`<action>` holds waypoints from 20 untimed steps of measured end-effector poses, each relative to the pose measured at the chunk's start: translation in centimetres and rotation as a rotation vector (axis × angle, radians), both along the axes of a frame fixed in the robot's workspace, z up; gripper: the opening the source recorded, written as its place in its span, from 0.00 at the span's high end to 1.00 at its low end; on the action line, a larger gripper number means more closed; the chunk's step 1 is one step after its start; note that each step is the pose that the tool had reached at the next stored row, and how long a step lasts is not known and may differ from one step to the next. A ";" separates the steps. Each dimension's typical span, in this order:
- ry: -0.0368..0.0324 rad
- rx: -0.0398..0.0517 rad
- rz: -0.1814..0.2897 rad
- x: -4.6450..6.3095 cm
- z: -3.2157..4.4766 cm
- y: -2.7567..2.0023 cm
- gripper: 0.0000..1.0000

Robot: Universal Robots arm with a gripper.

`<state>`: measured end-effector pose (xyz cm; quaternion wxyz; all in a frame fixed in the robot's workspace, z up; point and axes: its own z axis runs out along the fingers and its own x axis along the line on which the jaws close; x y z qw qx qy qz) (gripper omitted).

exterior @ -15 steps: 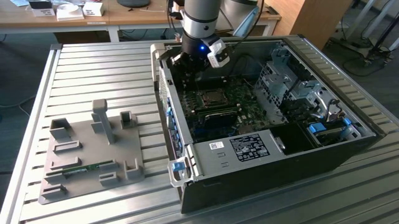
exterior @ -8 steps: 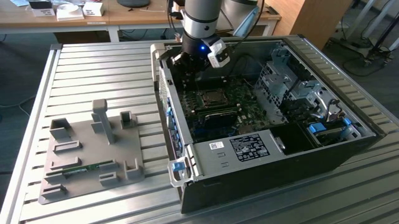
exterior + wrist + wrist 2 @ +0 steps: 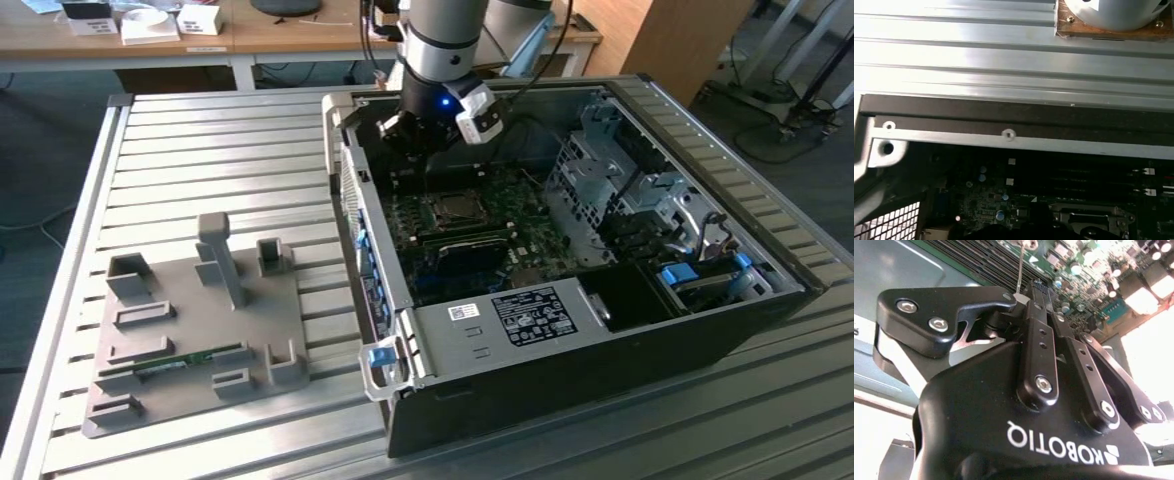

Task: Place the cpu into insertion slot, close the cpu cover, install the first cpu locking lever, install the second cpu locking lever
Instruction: 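Install the first cpu locking lever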

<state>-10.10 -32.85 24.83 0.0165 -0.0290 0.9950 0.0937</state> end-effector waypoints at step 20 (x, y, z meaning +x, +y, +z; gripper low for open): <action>0.0015 0.0000 0.000 2.6 -0.19 0.00 0.89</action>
